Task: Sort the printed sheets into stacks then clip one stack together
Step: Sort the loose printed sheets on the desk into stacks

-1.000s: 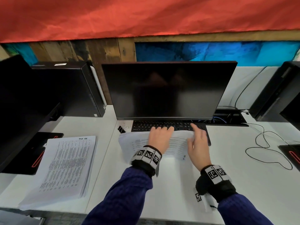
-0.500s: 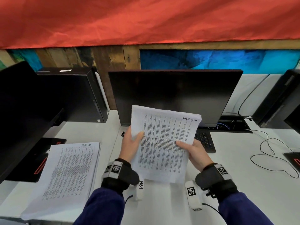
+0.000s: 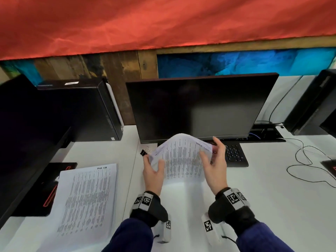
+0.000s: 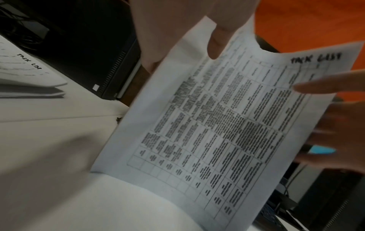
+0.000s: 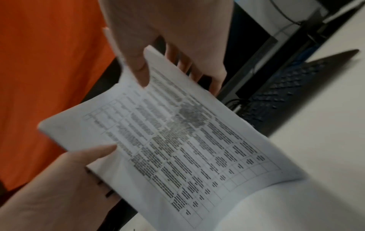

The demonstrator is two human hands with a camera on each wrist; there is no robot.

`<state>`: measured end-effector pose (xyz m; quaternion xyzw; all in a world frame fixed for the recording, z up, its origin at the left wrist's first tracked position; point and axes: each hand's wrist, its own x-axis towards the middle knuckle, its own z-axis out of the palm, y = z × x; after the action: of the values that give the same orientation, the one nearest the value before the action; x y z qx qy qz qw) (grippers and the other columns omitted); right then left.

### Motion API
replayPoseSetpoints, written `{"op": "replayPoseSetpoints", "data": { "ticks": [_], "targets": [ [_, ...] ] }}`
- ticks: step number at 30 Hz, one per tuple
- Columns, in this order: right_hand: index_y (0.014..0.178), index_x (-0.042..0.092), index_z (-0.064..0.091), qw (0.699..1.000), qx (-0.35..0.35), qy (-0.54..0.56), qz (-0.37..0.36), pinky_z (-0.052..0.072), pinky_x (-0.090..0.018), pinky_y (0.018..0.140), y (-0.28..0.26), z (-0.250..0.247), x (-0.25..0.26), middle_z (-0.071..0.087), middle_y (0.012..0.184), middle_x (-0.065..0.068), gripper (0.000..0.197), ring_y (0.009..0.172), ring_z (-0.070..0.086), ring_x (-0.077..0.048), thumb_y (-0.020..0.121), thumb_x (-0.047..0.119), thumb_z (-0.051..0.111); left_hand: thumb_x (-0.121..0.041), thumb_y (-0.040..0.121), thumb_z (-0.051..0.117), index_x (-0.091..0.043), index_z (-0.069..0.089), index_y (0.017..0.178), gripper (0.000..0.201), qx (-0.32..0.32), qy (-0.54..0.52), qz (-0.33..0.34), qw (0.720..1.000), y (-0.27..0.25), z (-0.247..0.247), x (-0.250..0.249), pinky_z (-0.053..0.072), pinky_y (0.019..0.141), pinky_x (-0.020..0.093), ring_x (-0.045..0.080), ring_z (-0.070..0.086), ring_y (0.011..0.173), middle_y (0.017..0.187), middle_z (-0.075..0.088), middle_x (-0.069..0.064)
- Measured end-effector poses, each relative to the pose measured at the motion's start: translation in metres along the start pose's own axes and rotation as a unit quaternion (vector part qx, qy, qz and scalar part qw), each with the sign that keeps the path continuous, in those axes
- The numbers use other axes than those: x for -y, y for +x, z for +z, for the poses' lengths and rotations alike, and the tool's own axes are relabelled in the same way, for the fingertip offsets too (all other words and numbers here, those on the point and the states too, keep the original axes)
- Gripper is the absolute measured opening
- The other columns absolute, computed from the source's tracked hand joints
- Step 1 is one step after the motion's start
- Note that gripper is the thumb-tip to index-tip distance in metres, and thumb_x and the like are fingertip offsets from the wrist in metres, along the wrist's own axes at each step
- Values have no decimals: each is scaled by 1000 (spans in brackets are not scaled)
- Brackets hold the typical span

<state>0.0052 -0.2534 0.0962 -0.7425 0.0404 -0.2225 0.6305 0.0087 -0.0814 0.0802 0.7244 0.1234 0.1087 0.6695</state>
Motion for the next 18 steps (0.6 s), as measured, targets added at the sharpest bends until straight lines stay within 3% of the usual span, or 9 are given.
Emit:
{"op": "replayPoseSetpoints", "data": {
  "ticks": [2, 3, 5, 7, 10, 13, 14, 16, 18],
  "targets": [
    [146, 27, 30, 990, 3, -105, -95, 36, -5, 90, 3, 2, 12, 41, 125, 3, 58, 104, 47, 9, 95, 8, 50, -13, 96, 52, -11, 33, 140, 48, 26, -15, -11, 1000, 4, -1, -3, 30, 89, 10, 3, 33, 114, 126, 35, -12],
    [147, 30, 30, 978, 27, -164, -128, 36, -3, 84, 5, 2, 17, 35, 130, 1, 61, 95, 47, 8, 95, 4, 48, -13, 96, 51, -10, 29, 143, 53, 38, -25, -17, 999, 6, -2, -4, 29, 88, 9, 1, 31, 113, 125, 31, -15],
    [146, 37, 31, 942, 87, -284, -154, 44, -15, 76, 9, 3, 23, 26, 141, -3, 71, 84, 47, -2, 90, -3, 47, -13, 94, 54, -15, 30, 144, 55, 37, -25, -31, 999, 12, -3, -1, 35, 92, 16, 3, 40, 113, 132, 36, -15],
    [146, 36, 33, 921, 115, -345, -139, 52, -29, 78, 13, 1, 23, 21, 147, -5, 77, 96, 52, -13, 84, -7, 46, -13, 91, 57, -19, 37, 139, 52, 25, -24, -38, 999, 20, -5, 9, 44, 91, 23, 10, 55, 109, 135, 52, -2],
    [145, 32, 36, 934, 105, -324, -108, 49, -28, 87, 17, 1, 21, 25, 144, -6, 78, 107, 51, -17, 82, -12, 44, -14, 91, 58, -19, 39, 140, 54, 32, -22, -53, 998, 25, -6, 20, 48, 92, 24, 12, 60, 107, 127, 59, 1],
    [147, 31, 32, 957, 88, -257, -105, 40, -10, 92, 14, 3, 14, 29, 139, -4, 76, 96, 46, 6, 85, -13, 41, -10, 92, 55, -13, 45, 135, 44, 52, 1, -52, 997, 27, -8, 30, 46, 68, 2, -2, 59, 91, 111, 61, -4],
    [148, 32, 28, 963, 80, -233, -108, 35, -4, 89, 11, 3, 12, 29, 138, -2, 74, 95, 46, 14, 88, -11, 40, -9, 92, 55, -13, 47, 132, 41, 57, 11, -52, 997, 27, -9, 33, 45, 62, 0, -4, 57, 88, 107, 60, -4],
    [149, 34, 18, 969, 63, -210, -115, 30, 0, 82, 5, 5, 9, 28, 136, 0, 71, 98, 41, 26, 93, -3, 42, -10, 93, 55, -14, 49, 130, 39, 64, 26, -61, 996, 26, -11, 39, 46, 68, 4, 4, 60, 89, 107, 60, -4],
    [150, 26, 11, 972, 27, -194, -127, 25, 4, 88, 1, 7, 9, 26, 136, 0, 70, 110, 32, 29, 95, 3, 47, -11, 92, 56, -15, 50, 129, 38, 67, 27, -74, 995, 27, -12, 46, 45, 83, 18, 14, 60, 99, 110, 62, -2]
  ]
}}
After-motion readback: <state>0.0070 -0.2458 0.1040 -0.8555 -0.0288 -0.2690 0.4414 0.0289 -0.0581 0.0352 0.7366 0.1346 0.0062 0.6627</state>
